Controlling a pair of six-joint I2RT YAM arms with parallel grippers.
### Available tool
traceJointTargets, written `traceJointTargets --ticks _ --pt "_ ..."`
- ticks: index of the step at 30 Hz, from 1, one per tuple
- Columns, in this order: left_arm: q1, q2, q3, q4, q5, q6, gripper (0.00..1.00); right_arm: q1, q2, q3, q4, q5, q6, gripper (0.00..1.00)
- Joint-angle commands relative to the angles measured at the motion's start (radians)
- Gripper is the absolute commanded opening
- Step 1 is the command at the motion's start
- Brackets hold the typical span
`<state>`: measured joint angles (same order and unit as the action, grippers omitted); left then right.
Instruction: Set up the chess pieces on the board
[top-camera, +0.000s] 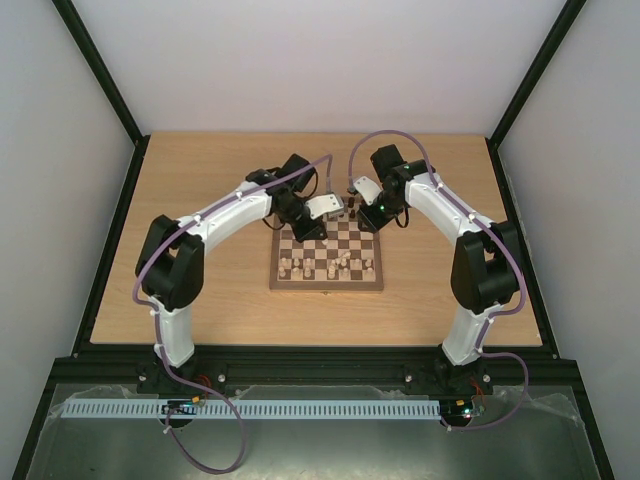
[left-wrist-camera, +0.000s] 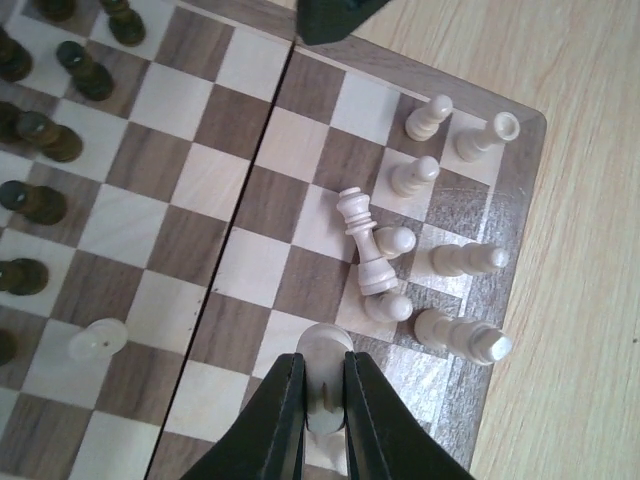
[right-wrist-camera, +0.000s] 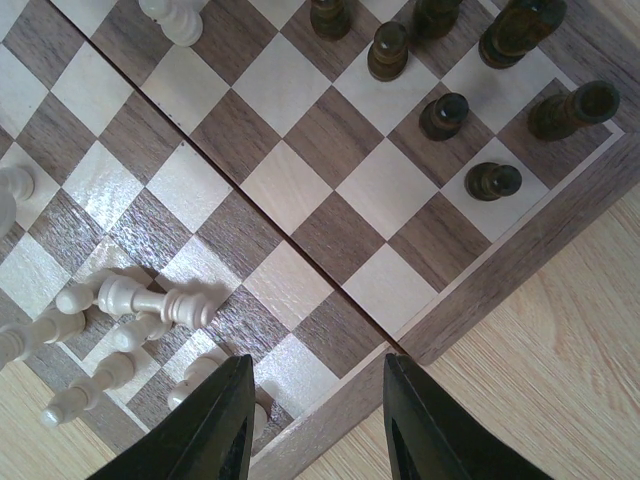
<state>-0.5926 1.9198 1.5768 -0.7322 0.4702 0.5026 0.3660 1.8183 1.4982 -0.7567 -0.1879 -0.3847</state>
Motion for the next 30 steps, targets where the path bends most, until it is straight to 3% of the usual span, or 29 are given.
traceJointTargets --ticks 1,22,26,30 --pt "-0.012 0.022 -0.013 -0.032 0.025 0.045 0.05 0.002 -0.012 -0.014 -0.022 0.009 -0.009 0.36" --pt "-0.046 0.079 -0.092 0.089 -0.153 -0.018 0.07 0.001 -0.013 -0.022 -0.023 0.007 -0.012 0.36" --pt "-0.046 0.082 -0.092 0.086 -0.144 -0.021 0.14 0.002 -0.012 -0.021 -0.023 0.007 -0.011 0.36" --pt "-0.037 0.098 -0.052 0.041 -0.124 -0.047 0.27 0.001 -0.005 -0.004 -0.031 0.005 -0.013 0.37"
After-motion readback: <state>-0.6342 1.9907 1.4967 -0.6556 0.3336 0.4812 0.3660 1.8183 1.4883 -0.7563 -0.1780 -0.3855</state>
